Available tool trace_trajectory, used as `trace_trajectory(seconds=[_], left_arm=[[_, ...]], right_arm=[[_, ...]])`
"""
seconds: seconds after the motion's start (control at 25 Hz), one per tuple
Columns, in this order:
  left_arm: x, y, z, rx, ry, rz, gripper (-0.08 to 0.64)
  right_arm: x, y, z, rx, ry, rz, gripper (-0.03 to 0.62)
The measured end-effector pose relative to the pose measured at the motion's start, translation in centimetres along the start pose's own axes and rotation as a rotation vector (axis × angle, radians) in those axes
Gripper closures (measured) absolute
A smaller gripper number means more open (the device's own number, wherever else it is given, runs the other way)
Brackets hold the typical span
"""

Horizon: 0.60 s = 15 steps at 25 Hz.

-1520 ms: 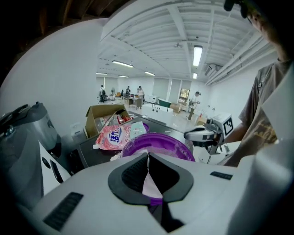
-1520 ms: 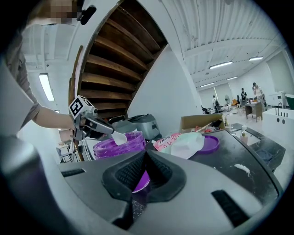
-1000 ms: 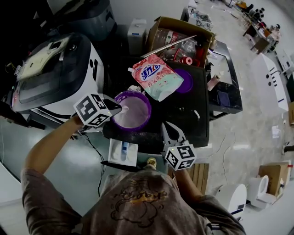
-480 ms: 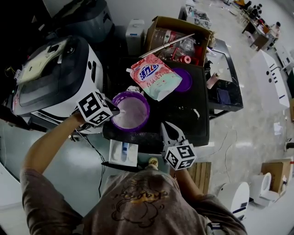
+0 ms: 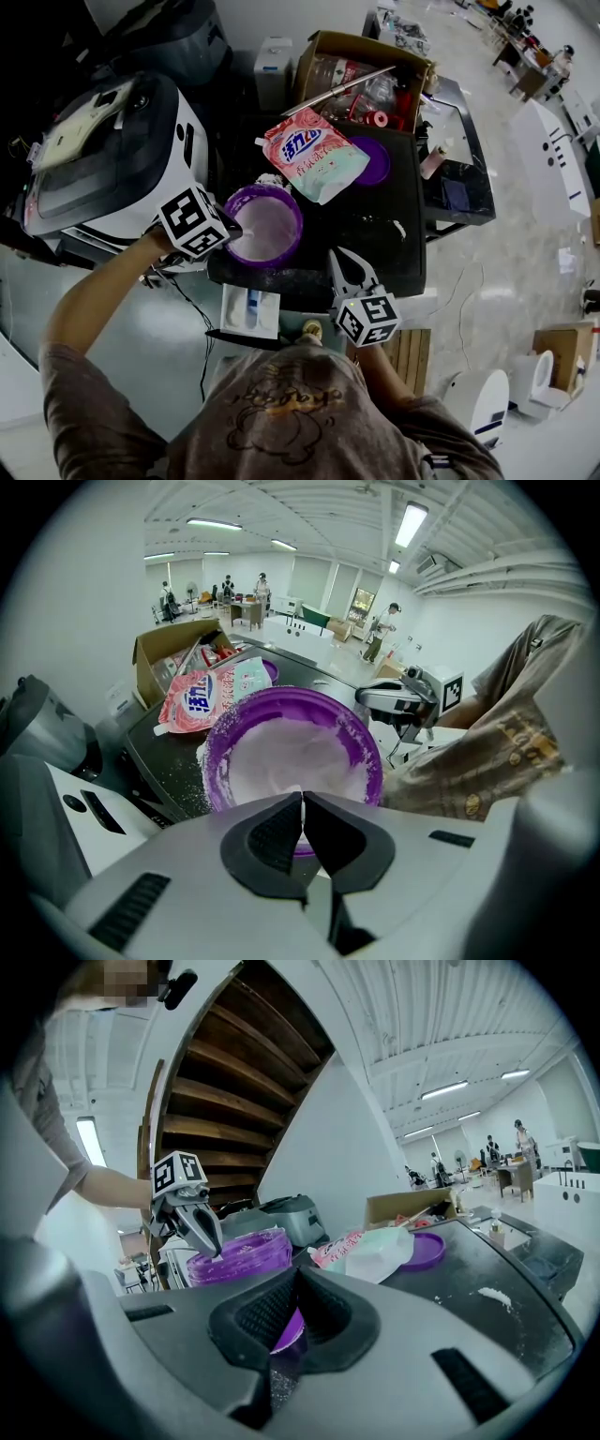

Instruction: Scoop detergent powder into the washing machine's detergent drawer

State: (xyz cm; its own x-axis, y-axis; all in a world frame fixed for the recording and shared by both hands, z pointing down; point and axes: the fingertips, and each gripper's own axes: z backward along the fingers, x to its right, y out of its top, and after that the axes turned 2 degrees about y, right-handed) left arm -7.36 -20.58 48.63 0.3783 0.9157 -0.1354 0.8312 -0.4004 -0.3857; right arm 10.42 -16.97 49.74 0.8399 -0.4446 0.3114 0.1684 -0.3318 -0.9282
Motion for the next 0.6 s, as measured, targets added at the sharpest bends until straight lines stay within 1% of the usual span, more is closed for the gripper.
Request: trace_trajectory(seconds=[0.2, 0.36, 0.6], left_arm=[[0.5, -0.2, -0.2, -0.002, -0.032, 0.012, 0.537], [1.3, 0.0, -0.6, -0.011, -0.074, 0.015, 0.537], [2.1, -0.2, -0.8, -0.038, -0.112, 0.016, 0.537]], right_arm=[[0.2, 0.0, 0.0, 0.0, -0.003, 0.0, 0.598], [0.2, -0.1, 0.1, -0.002, -0.002, 0.002, 0.598], [0.3, 0.1, 0.3, -0.001, -0.005, 0.005, 0.598]])
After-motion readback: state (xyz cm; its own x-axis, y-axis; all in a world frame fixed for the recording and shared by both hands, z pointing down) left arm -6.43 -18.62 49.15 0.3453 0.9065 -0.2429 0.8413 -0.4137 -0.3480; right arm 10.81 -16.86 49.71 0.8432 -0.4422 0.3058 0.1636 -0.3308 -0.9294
